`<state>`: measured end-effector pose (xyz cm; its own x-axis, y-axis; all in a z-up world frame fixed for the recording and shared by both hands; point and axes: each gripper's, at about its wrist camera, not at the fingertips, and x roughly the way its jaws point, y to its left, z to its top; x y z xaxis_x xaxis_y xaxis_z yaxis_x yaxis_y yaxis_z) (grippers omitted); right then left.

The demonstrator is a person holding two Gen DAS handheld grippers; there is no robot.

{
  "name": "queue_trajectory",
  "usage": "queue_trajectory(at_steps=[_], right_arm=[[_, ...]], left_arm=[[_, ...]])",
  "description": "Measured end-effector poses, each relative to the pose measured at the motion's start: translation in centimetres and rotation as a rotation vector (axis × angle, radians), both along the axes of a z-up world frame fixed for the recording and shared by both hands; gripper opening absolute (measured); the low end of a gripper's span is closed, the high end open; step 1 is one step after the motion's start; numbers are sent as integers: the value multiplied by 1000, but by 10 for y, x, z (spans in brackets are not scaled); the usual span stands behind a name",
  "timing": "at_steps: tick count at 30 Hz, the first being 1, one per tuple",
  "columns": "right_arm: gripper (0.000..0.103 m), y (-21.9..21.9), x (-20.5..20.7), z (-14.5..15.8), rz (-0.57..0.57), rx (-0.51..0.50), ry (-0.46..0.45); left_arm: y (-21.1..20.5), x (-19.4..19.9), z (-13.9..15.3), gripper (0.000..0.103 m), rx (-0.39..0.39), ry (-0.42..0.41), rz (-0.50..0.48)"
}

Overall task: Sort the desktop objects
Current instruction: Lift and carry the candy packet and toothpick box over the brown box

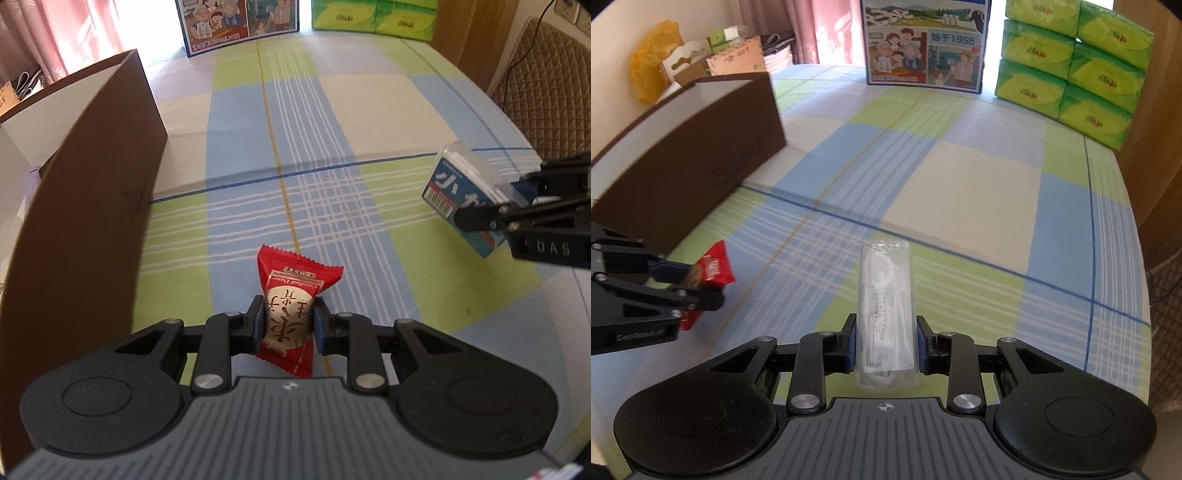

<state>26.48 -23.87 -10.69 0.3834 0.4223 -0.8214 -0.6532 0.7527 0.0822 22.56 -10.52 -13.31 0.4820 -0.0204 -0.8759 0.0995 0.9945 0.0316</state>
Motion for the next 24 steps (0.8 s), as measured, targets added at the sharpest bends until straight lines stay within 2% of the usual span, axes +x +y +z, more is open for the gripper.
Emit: queue_trajectory(at_steps=[12,17,24], right_arm=[[27,16,-49,37,76,105,36],[27,45,-62,57,143,164,37],[27,103,-68,82,238,250,37]], left_arm=[[20,-51,51,22,-93,-113,42],[42,-71,78,22,-120,-168,83],[89,-89,112,22,-112,-226,163]])
